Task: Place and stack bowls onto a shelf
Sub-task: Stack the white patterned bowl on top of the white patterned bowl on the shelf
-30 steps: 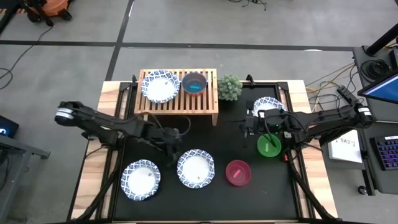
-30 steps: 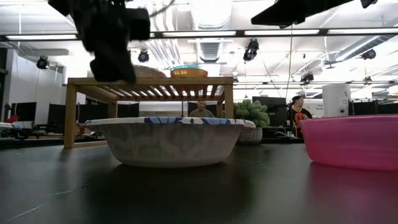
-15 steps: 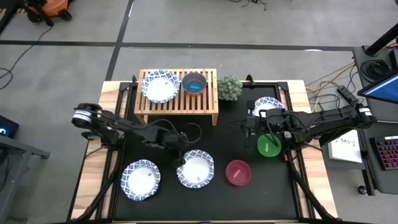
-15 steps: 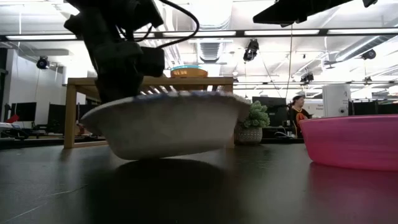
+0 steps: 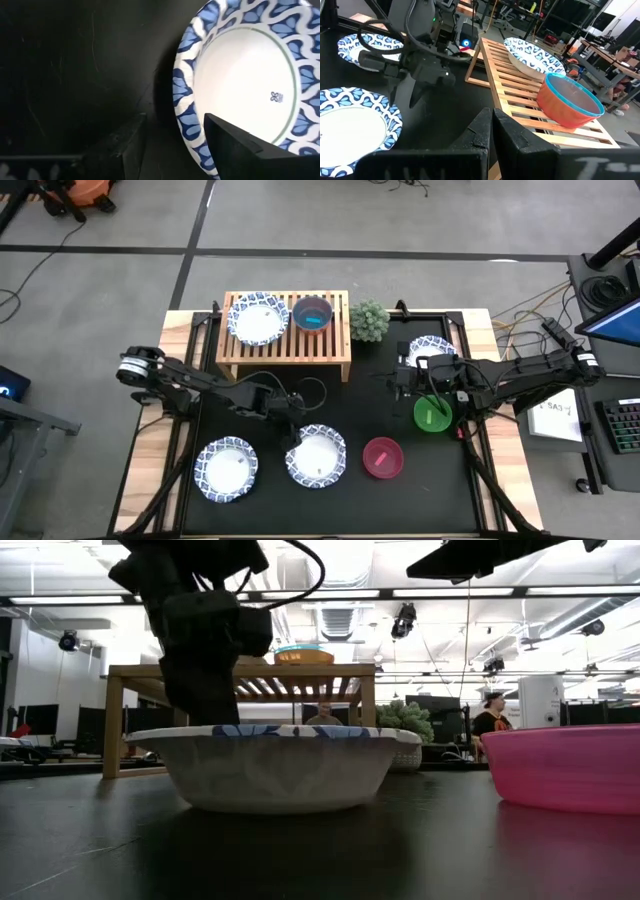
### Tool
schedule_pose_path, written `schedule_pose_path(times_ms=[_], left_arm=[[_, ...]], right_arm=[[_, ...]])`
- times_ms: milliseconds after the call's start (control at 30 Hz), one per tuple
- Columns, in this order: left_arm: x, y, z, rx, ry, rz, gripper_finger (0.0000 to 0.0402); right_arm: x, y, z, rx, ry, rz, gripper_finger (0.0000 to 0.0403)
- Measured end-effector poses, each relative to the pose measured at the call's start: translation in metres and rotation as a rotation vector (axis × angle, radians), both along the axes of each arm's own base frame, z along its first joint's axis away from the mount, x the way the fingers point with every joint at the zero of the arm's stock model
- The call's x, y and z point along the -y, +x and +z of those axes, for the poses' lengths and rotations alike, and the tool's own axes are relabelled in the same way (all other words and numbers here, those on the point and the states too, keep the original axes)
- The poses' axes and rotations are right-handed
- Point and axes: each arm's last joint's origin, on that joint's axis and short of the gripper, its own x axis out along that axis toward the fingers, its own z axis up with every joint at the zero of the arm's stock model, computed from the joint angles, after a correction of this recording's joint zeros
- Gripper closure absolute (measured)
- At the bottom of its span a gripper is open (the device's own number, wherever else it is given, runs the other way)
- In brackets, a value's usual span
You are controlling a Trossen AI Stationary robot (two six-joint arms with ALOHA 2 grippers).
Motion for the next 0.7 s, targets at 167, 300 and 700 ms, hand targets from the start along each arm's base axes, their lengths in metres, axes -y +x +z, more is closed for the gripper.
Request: schedule_pose_path(times_ms=[167, 300, 700], left_arm=[[0.003, 0.003, -0.01, -0.022, -0.012, 0.021, 0.0224], [0.005, 0.006, -0.016, -0.03, -0.016, 0.019, 0.0224], [0.011, 0.008, -0.018, -0.021, -0.062, -0.012, 0.0357]], right_arm=[[0.0, 0.0, 0.0, 0.0, 0.001, 0.0, 0.0394], [0.0, 0.0, 0.0, 0.0, 0.001, 0.0, 0.0394], [0.0, 0.0, 0.0, 0.001, 0.007, -0.002, 0.0394]])
